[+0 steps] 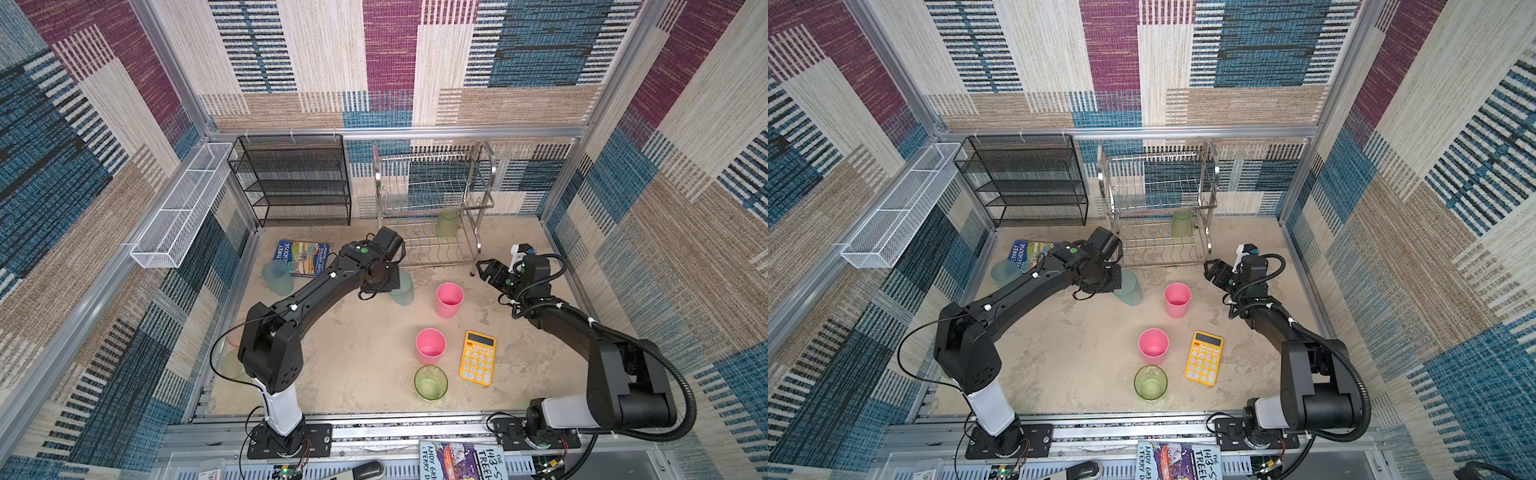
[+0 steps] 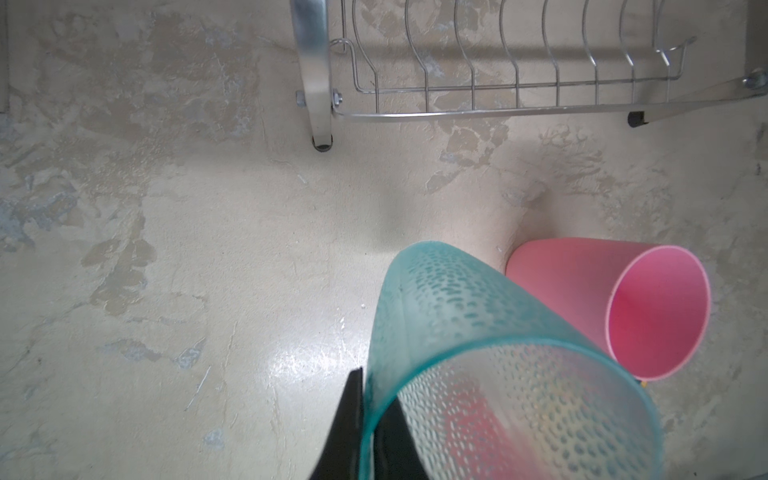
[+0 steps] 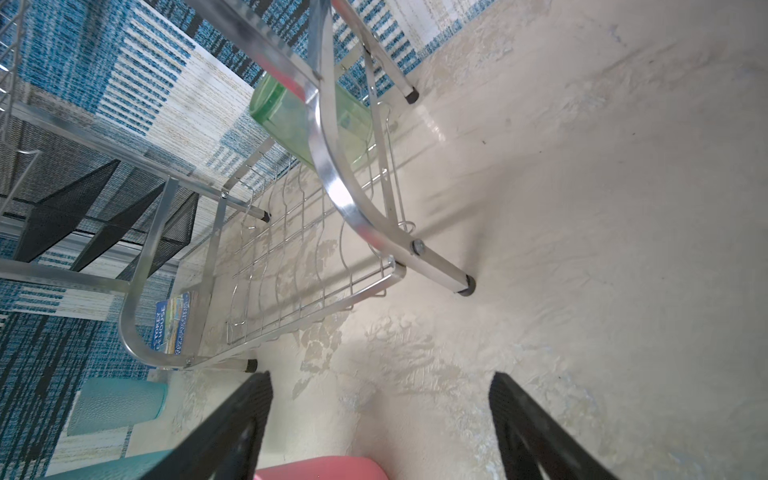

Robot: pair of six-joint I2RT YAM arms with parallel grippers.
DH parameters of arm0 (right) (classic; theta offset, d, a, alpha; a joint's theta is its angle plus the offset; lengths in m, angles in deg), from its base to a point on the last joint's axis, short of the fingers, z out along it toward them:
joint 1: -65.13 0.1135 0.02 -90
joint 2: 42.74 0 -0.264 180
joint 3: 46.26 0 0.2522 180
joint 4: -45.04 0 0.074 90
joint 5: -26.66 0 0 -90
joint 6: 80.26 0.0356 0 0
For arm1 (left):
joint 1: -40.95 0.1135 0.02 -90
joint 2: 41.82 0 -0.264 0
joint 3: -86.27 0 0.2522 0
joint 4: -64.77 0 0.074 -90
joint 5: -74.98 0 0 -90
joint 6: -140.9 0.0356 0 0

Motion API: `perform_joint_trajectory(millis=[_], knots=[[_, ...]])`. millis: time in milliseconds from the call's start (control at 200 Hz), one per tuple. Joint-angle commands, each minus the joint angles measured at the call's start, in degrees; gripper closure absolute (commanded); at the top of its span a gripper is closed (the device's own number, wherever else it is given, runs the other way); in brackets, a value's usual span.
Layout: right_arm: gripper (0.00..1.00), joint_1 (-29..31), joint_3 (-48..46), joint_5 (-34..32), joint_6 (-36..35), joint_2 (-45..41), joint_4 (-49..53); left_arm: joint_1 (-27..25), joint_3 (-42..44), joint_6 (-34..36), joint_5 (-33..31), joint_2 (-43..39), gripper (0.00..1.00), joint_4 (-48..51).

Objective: Load the cups into the dish rack
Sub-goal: 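Lift the teal cup with left gripper toward the right gripper while right gripper approaches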

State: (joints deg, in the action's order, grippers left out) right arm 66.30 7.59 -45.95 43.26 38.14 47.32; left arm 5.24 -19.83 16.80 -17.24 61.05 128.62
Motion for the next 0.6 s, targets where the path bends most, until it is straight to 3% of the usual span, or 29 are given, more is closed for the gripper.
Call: perform_joint_trajectory(millis=[0, 240, 596], knots=[[0.15, 0.3, 0.3, -0.9, 0.7, 0.5, -2.1, 0.7, -1.3, 3.3, 2.6, -0.3, 0.97, 0.5], [0.15, 2.7, 0.8, -3.4, 0.9, 0.9, -0.3, 3.2, 2.3, 2.5, 9.5, -3.7, 0.98, -5.3], [0.15, 11.0, 2.1, -9.2, 1.8, -7.5, 6.6, 4.7, 16.1, -4.2, 15.1, -16.8, 0.97, -20.9]])
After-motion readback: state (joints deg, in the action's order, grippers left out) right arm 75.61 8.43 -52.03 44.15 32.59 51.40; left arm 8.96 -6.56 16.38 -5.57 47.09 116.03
